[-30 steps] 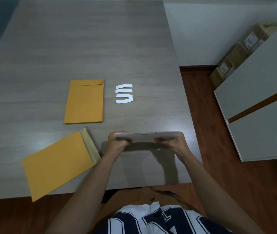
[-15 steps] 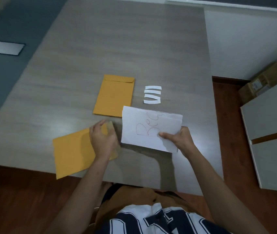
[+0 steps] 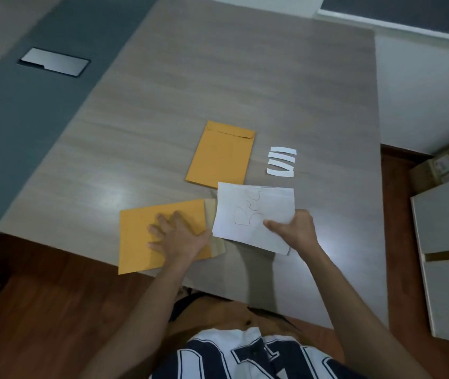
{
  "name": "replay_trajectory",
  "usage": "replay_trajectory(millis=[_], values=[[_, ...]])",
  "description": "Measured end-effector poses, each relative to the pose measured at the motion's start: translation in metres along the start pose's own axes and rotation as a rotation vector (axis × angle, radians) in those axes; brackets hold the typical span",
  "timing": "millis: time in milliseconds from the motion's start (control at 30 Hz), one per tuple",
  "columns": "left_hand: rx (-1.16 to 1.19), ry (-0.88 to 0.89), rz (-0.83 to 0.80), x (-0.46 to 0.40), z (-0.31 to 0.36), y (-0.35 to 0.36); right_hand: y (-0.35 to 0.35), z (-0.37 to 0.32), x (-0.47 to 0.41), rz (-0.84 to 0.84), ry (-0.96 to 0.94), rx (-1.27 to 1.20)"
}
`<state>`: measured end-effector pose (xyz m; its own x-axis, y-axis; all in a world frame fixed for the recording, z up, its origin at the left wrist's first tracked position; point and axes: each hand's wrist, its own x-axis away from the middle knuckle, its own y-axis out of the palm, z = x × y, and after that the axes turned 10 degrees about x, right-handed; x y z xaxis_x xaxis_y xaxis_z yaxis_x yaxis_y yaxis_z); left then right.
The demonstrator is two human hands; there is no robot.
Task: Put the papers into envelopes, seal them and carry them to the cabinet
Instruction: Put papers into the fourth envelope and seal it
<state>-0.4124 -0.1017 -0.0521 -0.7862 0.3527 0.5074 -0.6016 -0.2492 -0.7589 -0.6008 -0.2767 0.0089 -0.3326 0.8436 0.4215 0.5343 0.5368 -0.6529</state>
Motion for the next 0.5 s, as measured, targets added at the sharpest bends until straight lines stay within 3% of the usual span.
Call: replay_trajectory(millis=[200, 500], values=[[0.019, 0.051, -0.023, 0.001, -0.005, -0.004, -0.005, -0.002, 0.007, -0.048, 0.048, -0.219], [-0.025, 0.089, -0.044, 0.003, -0.007, -0.009, 0.011, 0.003, 0.010, -0.289, 0.133, -0.189]])
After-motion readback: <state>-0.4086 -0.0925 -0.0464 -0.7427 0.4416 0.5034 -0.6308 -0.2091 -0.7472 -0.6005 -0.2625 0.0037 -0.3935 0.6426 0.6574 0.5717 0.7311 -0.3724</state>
